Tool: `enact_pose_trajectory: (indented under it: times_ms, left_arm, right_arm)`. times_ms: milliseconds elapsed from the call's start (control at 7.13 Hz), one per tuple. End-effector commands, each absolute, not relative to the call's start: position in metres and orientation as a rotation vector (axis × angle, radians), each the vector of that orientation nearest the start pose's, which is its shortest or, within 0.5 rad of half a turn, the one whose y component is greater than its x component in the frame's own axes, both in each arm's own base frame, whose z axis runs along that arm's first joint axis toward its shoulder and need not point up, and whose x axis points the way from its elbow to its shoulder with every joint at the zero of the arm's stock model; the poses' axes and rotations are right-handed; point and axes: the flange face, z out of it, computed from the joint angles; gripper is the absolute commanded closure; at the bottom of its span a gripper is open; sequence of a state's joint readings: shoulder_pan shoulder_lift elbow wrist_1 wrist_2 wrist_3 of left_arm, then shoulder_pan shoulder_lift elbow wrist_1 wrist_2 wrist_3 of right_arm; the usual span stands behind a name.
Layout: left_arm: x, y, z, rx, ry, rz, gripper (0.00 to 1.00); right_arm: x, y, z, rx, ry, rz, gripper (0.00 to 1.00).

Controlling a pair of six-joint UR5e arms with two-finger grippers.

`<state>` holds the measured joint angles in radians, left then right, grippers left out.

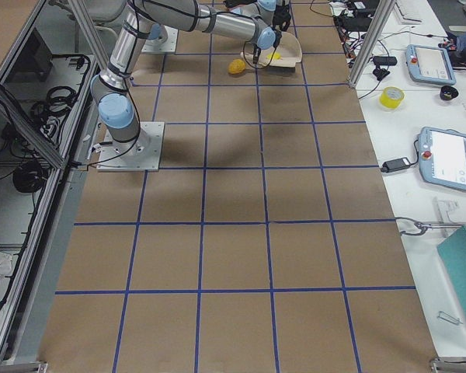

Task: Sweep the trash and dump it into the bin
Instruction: 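Sweep the sponge and croissant into the dustpan with the right gripper's brush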

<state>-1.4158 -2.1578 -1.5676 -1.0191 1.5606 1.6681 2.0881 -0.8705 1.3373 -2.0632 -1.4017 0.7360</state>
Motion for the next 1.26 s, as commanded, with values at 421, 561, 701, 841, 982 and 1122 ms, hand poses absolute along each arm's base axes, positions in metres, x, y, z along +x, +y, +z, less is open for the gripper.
enact_pose_trajectory:
  times_ms: [421,561,701,841,982,1122]
  left_arm:
    - [-0.031,-0.671,0.2,2.178,2.305,0.015,1.0]
    - [-0.032,-0.668,0.206,2.207,2.27,0.008,1.0]
    - [-0.028,-0.662,0.206,2.267,2.217,0.015,1.0]
    - [-0.023,-0.646,0.2,2.291,2.223,0.037,1.0]
    - [-0.019,-0.625,0.197,2.293,2.238,0.052,1.0]
    - [-0.021,-0.608,0.201,2.294,2.243,0.06,1.0]
  right_arm:
    - [0.521,-0.56,0.244,0.332,2.973,0.129,1.0]
    - [0.502,-0.562,0.261,0.253,3.01,0.156,1.0]
    - [0.472,-0.579,0.265,0.24,3.078,0.132,1.0]
    - [0.455,-0.583,0.273,0.265,3.09,0.147,1.0]
    - [0.434,-0.582,0.273,0.184,3.102,0.164,1.0]
    - [0.402,-0.58,0.282,0.157,3.146,0.149,1.0]
